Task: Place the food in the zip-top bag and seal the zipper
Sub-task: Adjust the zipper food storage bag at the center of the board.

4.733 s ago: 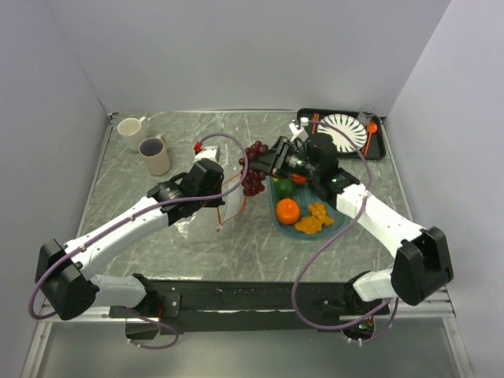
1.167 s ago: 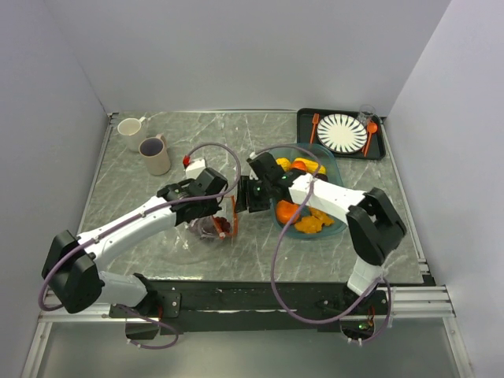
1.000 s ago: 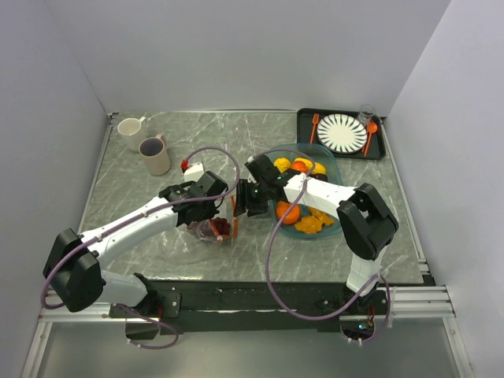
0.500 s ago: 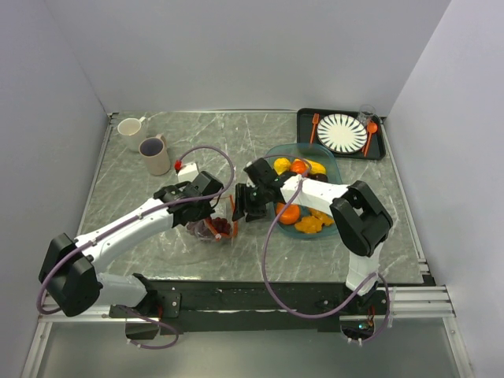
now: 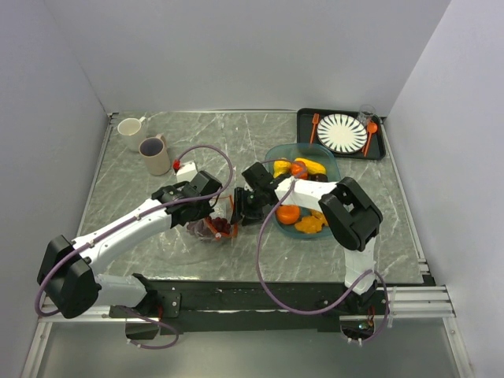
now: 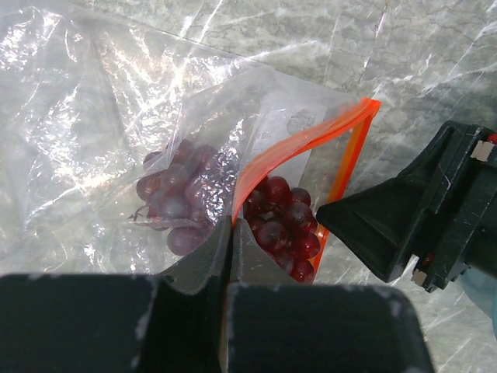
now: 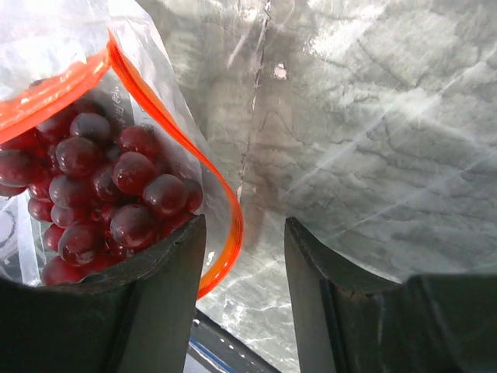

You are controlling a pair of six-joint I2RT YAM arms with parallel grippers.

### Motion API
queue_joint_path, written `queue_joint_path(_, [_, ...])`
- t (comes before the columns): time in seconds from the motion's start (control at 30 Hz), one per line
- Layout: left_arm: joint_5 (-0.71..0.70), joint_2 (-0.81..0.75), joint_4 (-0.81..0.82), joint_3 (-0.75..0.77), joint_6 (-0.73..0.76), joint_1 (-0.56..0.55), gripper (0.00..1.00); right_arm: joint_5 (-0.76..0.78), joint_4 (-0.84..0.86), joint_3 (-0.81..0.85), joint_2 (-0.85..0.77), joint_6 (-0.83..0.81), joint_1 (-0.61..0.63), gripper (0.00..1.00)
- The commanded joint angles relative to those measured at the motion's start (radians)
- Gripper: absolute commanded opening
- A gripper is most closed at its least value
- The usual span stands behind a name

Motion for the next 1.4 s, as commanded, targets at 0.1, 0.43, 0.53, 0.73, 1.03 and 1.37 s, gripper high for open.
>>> queue_joint_path(0.1, [0.005,-0.028,0.028,0.004,0.014,0.005,0.01,-0.036,0.059,0.016,0.041,0.028,0.008,0.49])
queue_joint_path(0.43, [0.008,-0.054,0.032,0.002,0.017,0.005,0.01,-0.056,0.087,0.019,0.04,0.029,0.011,0.12])
queue_joint_path(0.53, [0.005,-0.071,0.029,0.007,0.02,0.005,0.01,-0.006,0.088,0.001,-0.022,0.015,0.009,0.0])
queue_joint_path(0.73, [-0.028,-0.095,0.005,0.065,0.042,0.014,0.01,0.099,0.044,0.024,-0.267,-0.041,0.012,0.0])
queue_joint_path(1.03, [-0.15,-0.17,-0.118,0.218,0.029,0.082,0.01,0.065,-0.105,0.32,-0.362,-0.129,0.039,0.0])
queue_joint_path(1.37, [-0.225,-0.278,-0.126,0.346,0.109,0.105,0.01,0.094,-0.209,0.417,-0.212,-0.141,0.037,0.0])
